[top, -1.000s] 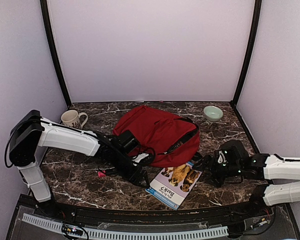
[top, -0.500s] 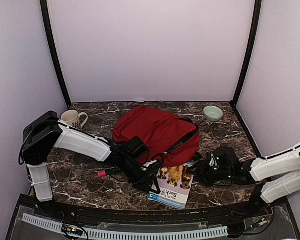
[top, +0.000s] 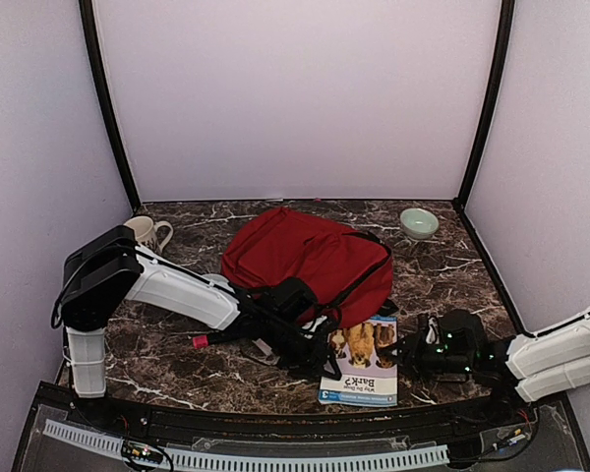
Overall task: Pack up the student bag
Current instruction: Pick up the book from the center of the board.
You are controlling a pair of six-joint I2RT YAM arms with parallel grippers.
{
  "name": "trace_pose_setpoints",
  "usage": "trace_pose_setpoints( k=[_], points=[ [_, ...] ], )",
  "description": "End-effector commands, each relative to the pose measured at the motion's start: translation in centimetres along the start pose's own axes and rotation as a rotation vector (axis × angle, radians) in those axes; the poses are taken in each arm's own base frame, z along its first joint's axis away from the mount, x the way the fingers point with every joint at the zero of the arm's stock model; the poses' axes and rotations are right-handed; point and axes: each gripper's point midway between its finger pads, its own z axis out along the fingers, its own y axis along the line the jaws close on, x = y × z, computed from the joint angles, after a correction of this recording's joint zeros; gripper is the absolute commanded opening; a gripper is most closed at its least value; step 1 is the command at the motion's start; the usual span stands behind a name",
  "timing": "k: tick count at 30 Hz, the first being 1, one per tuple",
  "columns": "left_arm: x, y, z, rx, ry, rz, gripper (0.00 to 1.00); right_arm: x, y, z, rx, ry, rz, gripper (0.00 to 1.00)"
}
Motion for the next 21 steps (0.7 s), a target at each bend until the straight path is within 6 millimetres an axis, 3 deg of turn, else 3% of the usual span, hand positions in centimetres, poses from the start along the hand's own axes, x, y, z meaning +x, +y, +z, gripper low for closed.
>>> trace_pose_setpoints(
  k=[1,7,10,12,14,17,21],
  points=[
    [-2.4,-0.8,1.8,0.008,-0.124,-0.084,0.45,1.2,0.1,-0.6,-0.022,0.048,-0.030,0.33],
    [-3.3,-2.1,2.6,0.036,-0.181,-0.097,0.34,1.5,2.1,-1.7,-0.134,0.054,-0.067,0.32],
    [-3.6,-3.6,2.8,0.058,-0.189,-0.066,0.32,1.5,3.3,-2.4,-0.187,0.054,-0.073,0.23],
    [-3.7,-4.6,2.9,0.072,-0.189,-0.039,0.32,1.4,3.7,-2.8,-0.186,0.045,-0.078,0.11],
    [-3.6,-5.6,3.0,0.085,-0.188,-0.005,0.35,0.9,3.5,-3.3,-0.153,0.018,-0.083,0.00],
    [-2.6,-6.7,3.2,0.078,-0.174,0.049,0.42,0.0,2.4,-4.3,-0.064,-0.040,-0.076,0.00],
    [-0.6,-7.5,3.3,0.044,-0.151,0.119,0.49,-1.8,2.3,-7.1,-0.017,-0.154,-0.038,0.00]
  ],
)
